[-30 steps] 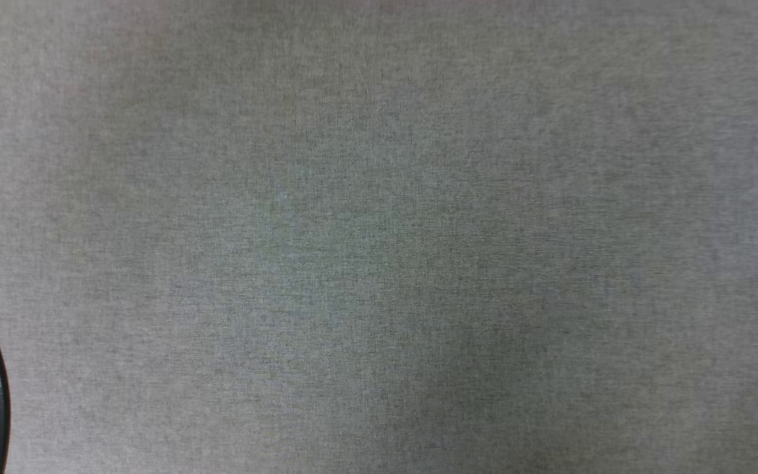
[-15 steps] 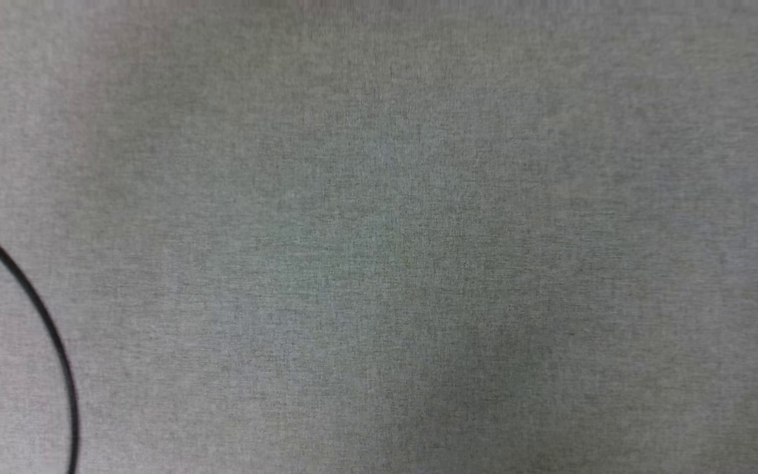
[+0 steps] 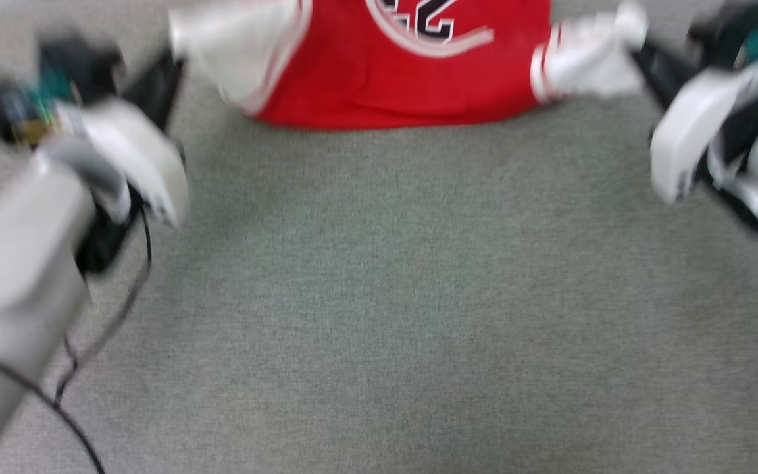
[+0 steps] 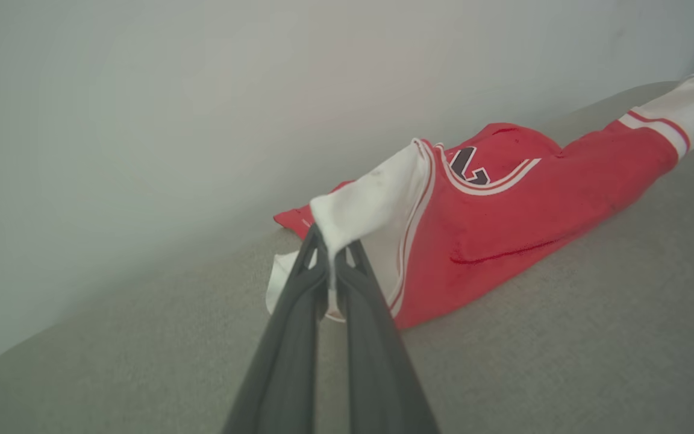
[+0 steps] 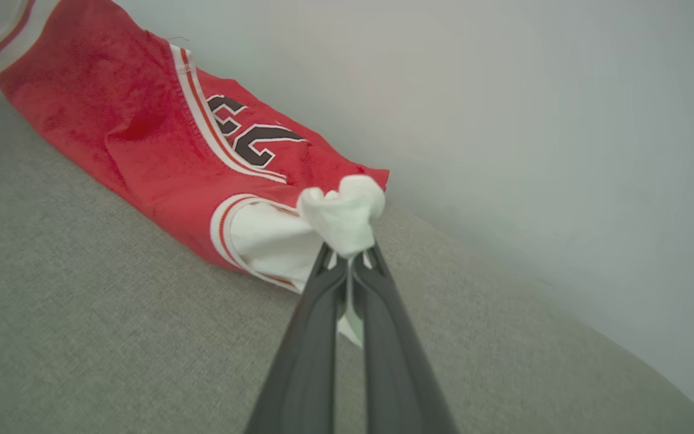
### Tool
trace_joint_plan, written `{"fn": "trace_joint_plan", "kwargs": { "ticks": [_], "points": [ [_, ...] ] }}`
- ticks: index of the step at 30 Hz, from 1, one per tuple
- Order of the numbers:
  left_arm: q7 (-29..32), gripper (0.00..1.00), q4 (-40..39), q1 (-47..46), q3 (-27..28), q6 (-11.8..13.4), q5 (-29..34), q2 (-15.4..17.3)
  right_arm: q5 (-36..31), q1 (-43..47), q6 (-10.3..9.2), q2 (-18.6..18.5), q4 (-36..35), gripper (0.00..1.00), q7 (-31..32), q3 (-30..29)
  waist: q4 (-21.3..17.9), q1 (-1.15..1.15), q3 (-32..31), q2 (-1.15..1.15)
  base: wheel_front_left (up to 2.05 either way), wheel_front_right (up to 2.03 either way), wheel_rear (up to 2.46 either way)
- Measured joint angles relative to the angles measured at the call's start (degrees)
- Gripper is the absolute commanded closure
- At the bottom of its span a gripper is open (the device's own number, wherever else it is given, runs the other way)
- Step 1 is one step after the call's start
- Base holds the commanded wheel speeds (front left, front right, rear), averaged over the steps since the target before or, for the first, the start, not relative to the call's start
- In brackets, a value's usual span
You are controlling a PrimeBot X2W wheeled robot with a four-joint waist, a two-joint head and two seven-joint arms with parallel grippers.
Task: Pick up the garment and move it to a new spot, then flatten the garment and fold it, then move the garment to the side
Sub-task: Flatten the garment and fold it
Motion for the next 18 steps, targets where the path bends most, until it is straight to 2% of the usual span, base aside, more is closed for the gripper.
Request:
{"fn": "trace_joint_plan", "kwargs": {
  "ticks": [10, 13, 18],
  "points": [
    [-1.6, 1.00, -8.1, 25.4, -1.8, 6.3, -5.9, 3.7, 4.3, 18.1, 0.00, -5.5, -2.3, 1.00, -4.0, 5.8, -0.7, -0.01, -8.3, 0.00, 0.00, 0.00, 0.00],
    [-1.9, 1.00, -10.0, 31.0, -1.7, 8.3, -7.6, 5.5, 4.1, 22.5, 0.00, -7.5, -3.3, 1.00, -4.7, 6.1, -0.7, -0.01, -10.5, 0.00, 0.00, 0.00, 0.00],
    [-2.4, 1.00, -13.0, 39.0, 0.3, 10.2, -10.7, 8.3, 6.4, 30.1, 0.00, -11.4, -5.8, 1.00, -5.5, 3.4, -0.8, -0.02, -13.4, 0.00, 0.00, 0.00, 0.00]
  ]
}}
